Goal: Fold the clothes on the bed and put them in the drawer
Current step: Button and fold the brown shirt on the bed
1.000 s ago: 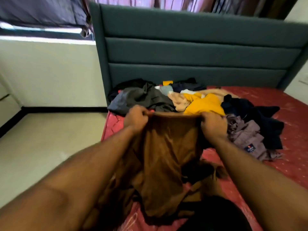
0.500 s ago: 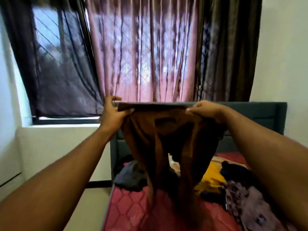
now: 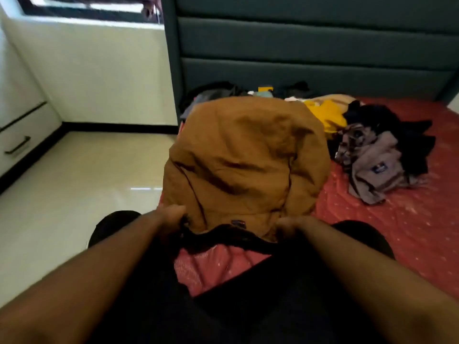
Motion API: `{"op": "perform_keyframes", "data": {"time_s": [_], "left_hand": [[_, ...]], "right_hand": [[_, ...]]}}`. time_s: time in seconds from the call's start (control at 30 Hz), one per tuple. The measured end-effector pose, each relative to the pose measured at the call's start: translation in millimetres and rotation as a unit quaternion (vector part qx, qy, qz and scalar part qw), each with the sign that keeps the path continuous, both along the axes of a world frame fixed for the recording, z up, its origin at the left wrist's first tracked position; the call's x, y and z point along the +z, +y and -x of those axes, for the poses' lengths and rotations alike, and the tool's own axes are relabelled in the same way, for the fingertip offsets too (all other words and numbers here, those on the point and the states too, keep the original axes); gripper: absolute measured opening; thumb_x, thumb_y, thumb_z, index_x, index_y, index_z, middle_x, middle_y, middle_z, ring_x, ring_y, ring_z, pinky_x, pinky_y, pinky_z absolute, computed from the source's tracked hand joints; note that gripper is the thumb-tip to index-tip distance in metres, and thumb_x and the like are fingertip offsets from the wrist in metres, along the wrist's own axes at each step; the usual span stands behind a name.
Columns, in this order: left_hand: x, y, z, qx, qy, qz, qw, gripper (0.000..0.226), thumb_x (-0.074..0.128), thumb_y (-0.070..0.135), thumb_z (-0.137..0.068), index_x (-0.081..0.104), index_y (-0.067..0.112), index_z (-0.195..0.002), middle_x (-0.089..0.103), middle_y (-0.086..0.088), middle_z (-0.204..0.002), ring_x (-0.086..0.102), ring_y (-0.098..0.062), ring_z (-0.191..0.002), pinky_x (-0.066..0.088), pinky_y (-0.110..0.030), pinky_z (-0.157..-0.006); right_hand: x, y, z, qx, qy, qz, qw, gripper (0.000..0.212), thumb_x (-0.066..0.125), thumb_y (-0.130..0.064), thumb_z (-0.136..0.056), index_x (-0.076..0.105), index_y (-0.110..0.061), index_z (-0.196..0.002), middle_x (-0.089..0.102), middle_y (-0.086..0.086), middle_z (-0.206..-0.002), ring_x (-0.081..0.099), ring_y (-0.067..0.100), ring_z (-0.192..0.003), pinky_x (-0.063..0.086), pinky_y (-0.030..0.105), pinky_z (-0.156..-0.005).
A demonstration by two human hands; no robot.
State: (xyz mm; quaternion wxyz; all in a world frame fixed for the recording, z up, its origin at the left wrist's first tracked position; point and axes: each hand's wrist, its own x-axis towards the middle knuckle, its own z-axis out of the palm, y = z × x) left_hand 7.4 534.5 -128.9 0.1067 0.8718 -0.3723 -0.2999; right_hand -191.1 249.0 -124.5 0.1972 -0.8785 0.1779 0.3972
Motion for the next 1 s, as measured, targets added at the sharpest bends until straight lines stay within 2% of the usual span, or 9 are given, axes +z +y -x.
{"op": "perform_keyframes", "data": {"time_s": [0.13, 0.27, 0.33, 0.4, 0.53, 0.67, 0.8, 0.87, 1.0], "left_hand": [[-28.5, 9.1, 21.2, -0.053, -0.011, -0.063, 0.997, 0.029, 0.055, 0.016, -0.084, 0.071, 0.033, -0.102, 0.060, 0.008, -0.117, 0.055, -0.012, -0.113, 0.040, -0.034, -0.095], [-23.0, 25.6, 19.6, 0.158, 0.229, 0.142, 0.950, 0.033, 0.056, 0.004, -0.091, 0.077, 0.023, -0.074, 0.075, -0.007, -0.095, 0.069, -0.027, -0.092, 0.055, -0.039, -0.084], [-23.6, 23.7, 8.3, 0.336, 0.188, 0.228, 0.894, 0.024, 0.055, 0.010, -0.093, 0.074, 0.007, -0.078, 0.074, -0.015, -0.082, 0.069, -0.038, -0.084, 0.056, -0.046, -0.076], [-30.0, 22.4, -3.0, 0.402, 0.048, 0.191, 0.894, 0.020, 0.062, 0.025, -0.089, 0.069, 0.006, -0.087, 0.072, -0.015, -0.087, 0.067, -0.037, -0.082, 0.054, -0.043, -0.076], [-43.8, 17.1, 0.5, 0.333, 0.040, 0.057, 0.940, 0.078, 0.075, 0.050, -0.077, 0.042, 0.012, -0.137, 0.057, -0.014, -0.132, 0.059, -0.036, -0.113, 0.050, -0.041, -0.091], [-48.9, 19.1, 0.5, 0.345, 0.054, 0.107, 0.931, 0.089, 0.085, 0.037, -0.072, 0.035, 0.010, -0.140, 0.050, -0.014, -0.140, 0.054, -0.035, -0.121, 0.049, -0.044, -0.098], [-37.8, 27.5, 4.0, 0.355, 0.290, 0.186, 0.869, 0.103, 0.084, 0.002, -0.070, 0.021, 0.017, -0.150, 0.043, -0.010, -0.144, 0.051, -0.030, -0.123, 0.045, -0.046, -0.104], [-28.6, 26.9, 10.1, 0.351, 0.319, 0.233, 0.849, 0.092, 0.074, -0.014, -0.072, 0.031, 0.017, -0.147, 0.054, -0.012, -0.130, 0.060, -0.022, -0.102, 0.054, -0.039, -0.087], [27.4, 24.1, -11.8, 0.480, 0.236, 0.575, 0.619, 0.051, 0.059, -0.022, -0.079, 0.054, 0.015, -0.114, 0.068, -0.010, -0.085, 0.066, -0.018, -0.073, 0.059, -0.032, -0.062]], "right_hand": [[-17.0, -13.5, 9.4, 0.026, -0.092, -0.017, 0.995, 0.031, 0.053, 0.008, -0.085, 0.071, -0.014, -0.097, 0.068, 0.007, -0.105, 0.063, 0.021, -0.099, 0.052, 0.028, -0.083], [-12.2, -50.3, 17.0, -0.066, -0.141, -0.001, 0.988, 0.025, 0.064, 0.007, -0.081, 0.070, -0.016, -0.086, 0.067, 0.002, -0.095, 0.061, 0.014, -0.089, 0.051, 0.024, -0.073], [-18.6, -63.5, 18.5, -0.058, -0.106, 0.055, 0.991, 0.020, 0.066, -0.002, -0.084, 0.070, -0.021, -0.088, 0.069, 0.004, -0.103, 0.063, 0.017, -0.093, 0.049, 0.022, -0.072], [-28.1, -60.5, 16.0, -0.009, -0.062, 0.103, 0.993, 0.026, 0.067, -0.010, -0.086, 0.068, -0.016, -0.112, 0.066, 0.006, -0.119, 0.062, 0.021, -0.107, 0.046, 0.025, -0.085], [-33.7, -45.0, 4.6, 0.011, -0.085, 0.122, 0.989, 0.041, 0.057, -0.010, -0.093, 0.053, -0.013, -0.134, 0.055, 0.010, -0.134, 0.053, 0.028, -0.121, 0.040, 0.027, -0.096], [-35.5, -52.0, 6.6, -0.013, -0.100, 0.128, 0.987, 0.025, 0.066, -0.012, -0.085, 0.072, -0.019, -0.108, 0.068, 0.006, -0.117, 0.063, 0.022, -0.106, 0.048, 0.026, -0.087], [-25.7, -44.5, 11.8, -0.052, -0.293, 0.221, 0.929, 0.021, 0.056, -0.022, -0.089, 0.068, -0.024, -0.107, 0.065, 0.002, -0.110, 0.059, 0.026, -0.106, 0.047, 0.042, -0.089], [-17.8, -39.6, 14.8, -0.078, -0.404, 0.251, 0.876, 0.017, 0.051, -0.026, -0.091, 0.065, -0.019, -0.098, 0.065, 0.003, -0.100, 0.059, 0.026, -0.101, 0.042, 0.043, -0.087], [19.5, -31.3, 17.2, -0.213, -0.591, 0.016, 0.778, 0.014, 0.054, -0.010, -0.094, 0.065, -0.018, -0.091, 0.070, -0.008, -0.089, 0.062, 0.005, -0.082, 0.046, 0.021, -0.075]]}}
